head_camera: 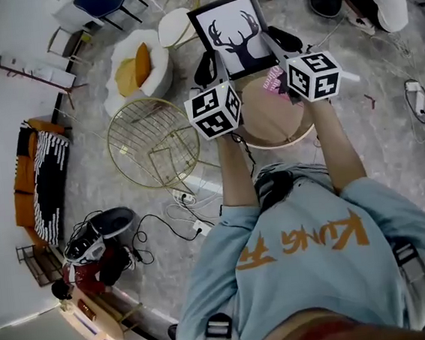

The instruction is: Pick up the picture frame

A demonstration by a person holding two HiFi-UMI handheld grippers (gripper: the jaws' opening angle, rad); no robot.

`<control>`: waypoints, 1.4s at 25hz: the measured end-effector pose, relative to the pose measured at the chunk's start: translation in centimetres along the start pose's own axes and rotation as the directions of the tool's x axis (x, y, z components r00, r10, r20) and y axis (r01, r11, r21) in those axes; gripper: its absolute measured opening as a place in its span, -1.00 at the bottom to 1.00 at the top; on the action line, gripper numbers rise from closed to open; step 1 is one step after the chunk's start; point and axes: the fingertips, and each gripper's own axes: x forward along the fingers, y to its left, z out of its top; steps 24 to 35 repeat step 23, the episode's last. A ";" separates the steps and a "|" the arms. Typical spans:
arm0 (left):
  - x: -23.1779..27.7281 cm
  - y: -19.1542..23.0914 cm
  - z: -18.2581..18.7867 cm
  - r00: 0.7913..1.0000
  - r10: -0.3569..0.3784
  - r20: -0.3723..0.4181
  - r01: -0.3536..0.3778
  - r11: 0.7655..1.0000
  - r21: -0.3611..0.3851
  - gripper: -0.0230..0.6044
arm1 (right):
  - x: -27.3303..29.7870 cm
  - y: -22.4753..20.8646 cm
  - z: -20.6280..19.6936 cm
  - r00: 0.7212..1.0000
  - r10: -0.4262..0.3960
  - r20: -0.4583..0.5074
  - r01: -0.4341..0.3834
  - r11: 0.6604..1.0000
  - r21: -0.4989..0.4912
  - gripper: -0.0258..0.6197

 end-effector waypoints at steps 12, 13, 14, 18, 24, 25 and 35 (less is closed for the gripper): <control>0.2 -0.1 0.4 0.999 -0.036 0.013 0.036 0.999 0.023 -0.67 | -0.5 0.1 0.3 1.000 -0.022 0.009 0.023 0.999 -0.023 -0.70; 0.4 -0.2 0.3 0.999 -0.039 0.011 0.039 0.999 0.024 -0.67 | -0.4 0.0 0.3 1.000 -0.024 0.008 0.024 0.999 -0.023 -0.70; 0.5 -0.2 0.3 0.999 -0.041 0.010 0.041 0.999 0.024 -0.67 | -0.3 -0.2 0.1 1.000 -0.026 0.006 0.026 0.999 -0.021 -0.70; 0.8 -0.3 0.2 0.999 -0.042 0.011 0.042 0.999 0.023 -0.67 | -0.2 -0.5 0.0 0.999 -0.032 0.006 0.032 0.999 -0.018 -0.70; 1.4 0.1 0.8 0.999 -0.030 0.021 0.029 0.999 0.017 -0.67 | 0.5 -0.6 0.6 0.999 -0.040 0.022 0.040 0.999 -0.026 -0.70; 1.4 0.1 0.8 0.999 -0.030 0.021 0.029 0.999 0.017 -0.67 | 0.5 -0.6 0.6 0.999 -0.040 0.022 0.040 0.999 -0.026 -0.70; 1.4 0.1 0.8 0.999 -0.030 0.021 0.029 0.999 0.017 -0.67 | 0.5 -0.6 0.6 0.999 -0.040 0.022 0.040 0.999 -0.026 -0.70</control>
